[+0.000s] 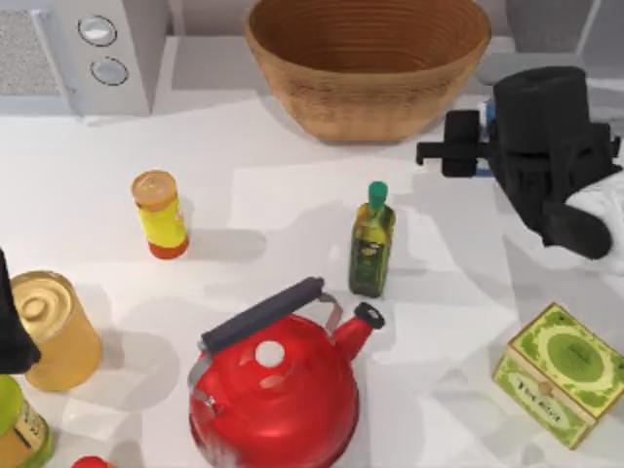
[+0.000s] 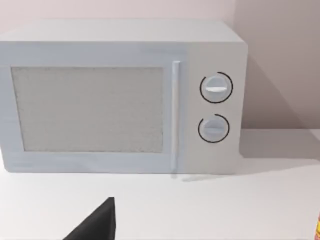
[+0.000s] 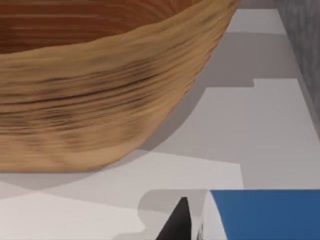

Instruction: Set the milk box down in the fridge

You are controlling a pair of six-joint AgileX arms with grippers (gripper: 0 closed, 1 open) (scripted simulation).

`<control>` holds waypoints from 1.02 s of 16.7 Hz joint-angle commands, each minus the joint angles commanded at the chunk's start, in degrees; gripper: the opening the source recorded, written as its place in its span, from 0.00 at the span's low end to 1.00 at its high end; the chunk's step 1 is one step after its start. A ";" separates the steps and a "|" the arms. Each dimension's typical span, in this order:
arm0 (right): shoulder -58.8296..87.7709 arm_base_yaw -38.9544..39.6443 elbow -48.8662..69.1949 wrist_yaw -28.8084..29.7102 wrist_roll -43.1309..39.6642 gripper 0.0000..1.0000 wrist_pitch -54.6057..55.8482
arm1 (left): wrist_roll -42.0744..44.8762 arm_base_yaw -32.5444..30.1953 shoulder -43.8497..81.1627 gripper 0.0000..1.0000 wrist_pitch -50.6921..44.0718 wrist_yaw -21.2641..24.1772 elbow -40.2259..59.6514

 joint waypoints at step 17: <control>-18.88 -3.37 -3.78 -4.30 -1.31 0.00 -13.09 | 0.00 0.00 0.00 1.00 0.00 0.00 0.00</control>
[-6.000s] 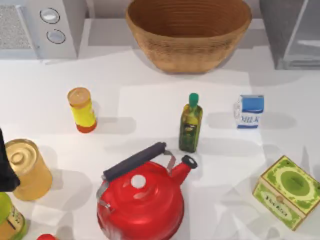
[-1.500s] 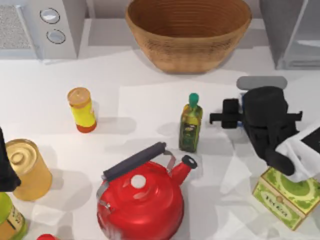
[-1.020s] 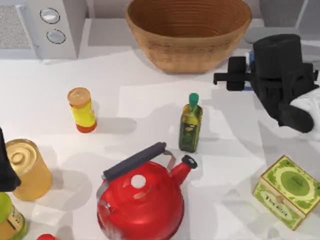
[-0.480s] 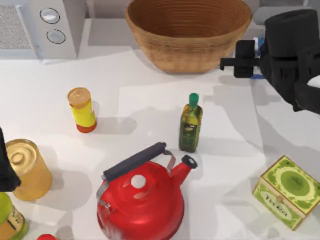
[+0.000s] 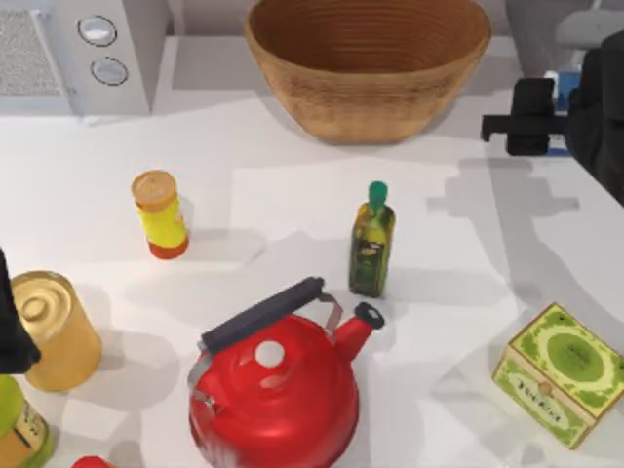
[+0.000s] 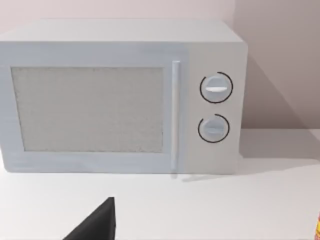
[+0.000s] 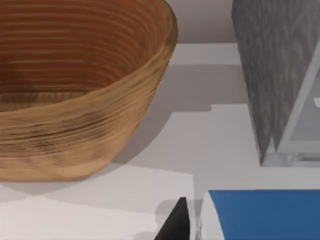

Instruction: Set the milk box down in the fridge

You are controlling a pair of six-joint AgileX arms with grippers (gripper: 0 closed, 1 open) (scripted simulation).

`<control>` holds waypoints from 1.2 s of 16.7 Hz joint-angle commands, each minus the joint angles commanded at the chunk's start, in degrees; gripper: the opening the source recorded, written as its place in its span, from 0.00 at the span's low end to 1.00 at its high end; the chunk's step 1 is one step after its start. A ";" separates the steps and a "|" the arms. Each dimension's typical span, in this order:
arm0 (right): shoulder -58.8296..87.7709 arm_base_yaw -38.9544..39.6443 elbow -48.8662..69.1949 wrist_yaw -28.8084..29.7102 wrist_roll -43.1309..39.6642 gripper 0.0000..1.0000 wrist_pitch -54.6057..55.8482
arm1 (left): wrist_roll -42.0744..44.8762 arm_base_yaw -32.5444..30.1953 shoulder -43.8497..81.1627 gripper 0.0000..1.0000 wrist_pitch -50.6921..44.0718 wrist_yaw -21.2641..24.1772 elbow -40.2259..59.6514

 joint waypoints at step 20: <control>-82.50 -23.86 -48.60 -21.35 -13.13 0.00 -5.29 | 0.00 0.00 0.00 1.00 0.00 0.00 0.00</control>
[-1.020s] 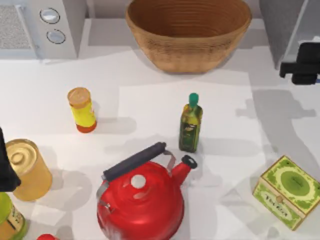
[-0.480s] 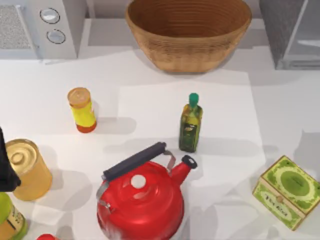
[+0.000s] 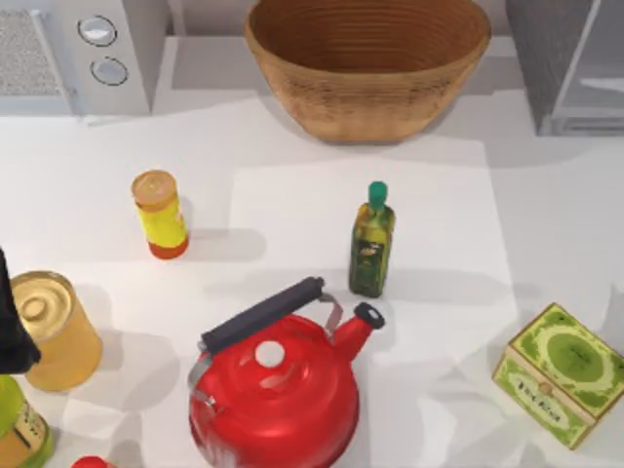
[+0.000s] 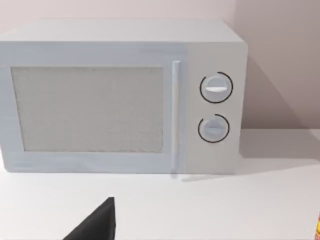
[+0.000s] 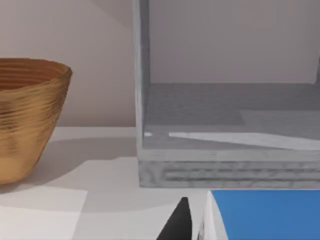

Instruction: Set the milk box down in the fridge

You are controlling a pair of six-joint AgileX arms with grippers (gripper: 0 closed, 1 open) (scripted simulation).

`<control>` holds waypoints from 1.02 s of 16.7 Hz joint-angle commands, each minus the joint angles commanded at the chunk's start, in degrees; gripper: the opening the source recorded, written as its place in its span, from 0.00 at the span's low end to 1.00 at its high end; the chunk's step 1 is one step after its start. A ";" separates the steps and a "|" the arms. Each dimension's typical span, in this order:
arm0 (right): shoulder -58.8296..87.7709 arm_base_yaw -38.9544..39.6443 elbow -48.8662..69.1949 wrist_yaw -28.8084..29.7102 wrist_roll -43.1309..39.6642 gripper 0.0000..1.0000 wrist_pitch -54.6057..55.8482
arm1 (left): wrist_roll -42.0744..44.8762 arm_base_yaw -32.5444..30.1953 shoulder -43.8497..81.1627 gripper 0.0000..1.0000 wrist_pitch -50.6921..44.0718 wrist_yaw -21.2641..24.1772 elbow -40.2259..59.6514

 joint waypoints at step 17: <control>46.03 -5.21 25.21 -6.95 0.07 0.00 30.35 | 0.00 0.00 0.00 1.00 0.00 0.00 0.00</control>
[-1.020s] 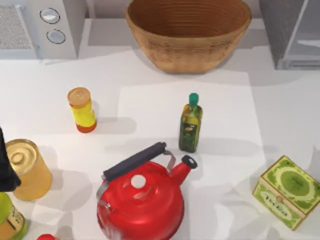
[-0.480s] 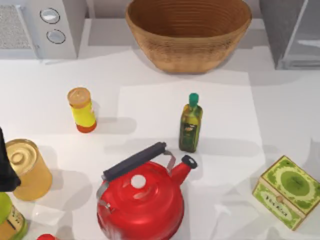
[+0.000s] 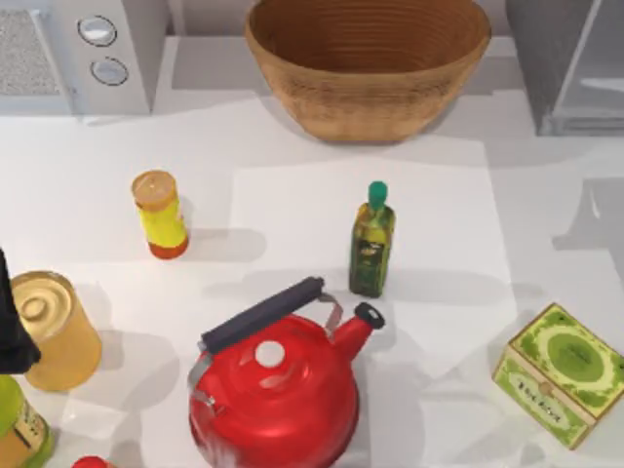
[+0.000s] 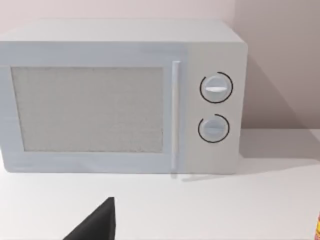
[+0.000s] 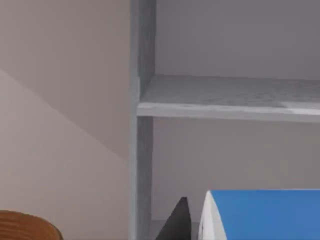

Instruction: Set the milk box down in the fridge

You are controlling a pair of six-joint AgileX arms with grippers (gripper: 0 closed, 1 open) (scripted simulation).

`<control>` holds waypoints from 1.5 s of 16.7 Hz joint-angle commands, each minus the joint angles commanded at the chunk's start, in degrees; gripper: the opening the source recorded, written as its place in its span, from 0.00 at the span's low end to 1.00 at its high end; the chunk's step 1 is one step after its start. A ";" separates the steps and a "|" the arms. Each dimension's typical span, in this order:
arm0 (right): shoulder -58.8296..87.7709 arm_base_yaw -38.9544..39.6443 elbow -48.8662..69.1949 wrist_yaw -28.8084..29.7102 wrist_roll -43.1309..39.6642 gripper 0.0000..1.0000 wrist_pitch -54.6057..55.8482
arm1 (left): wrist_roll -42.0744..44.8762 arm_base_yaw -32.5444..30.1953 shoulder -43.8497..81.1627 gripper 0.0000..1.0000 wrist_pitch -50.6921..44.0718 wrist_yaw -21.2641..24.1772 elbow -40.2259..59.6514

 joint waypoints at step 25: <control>80.10 -9.98 32.41 -7.69 0.96 0.00 36.57 | 0.00 0.00 0.00 1.00 0.00 0.00 0.00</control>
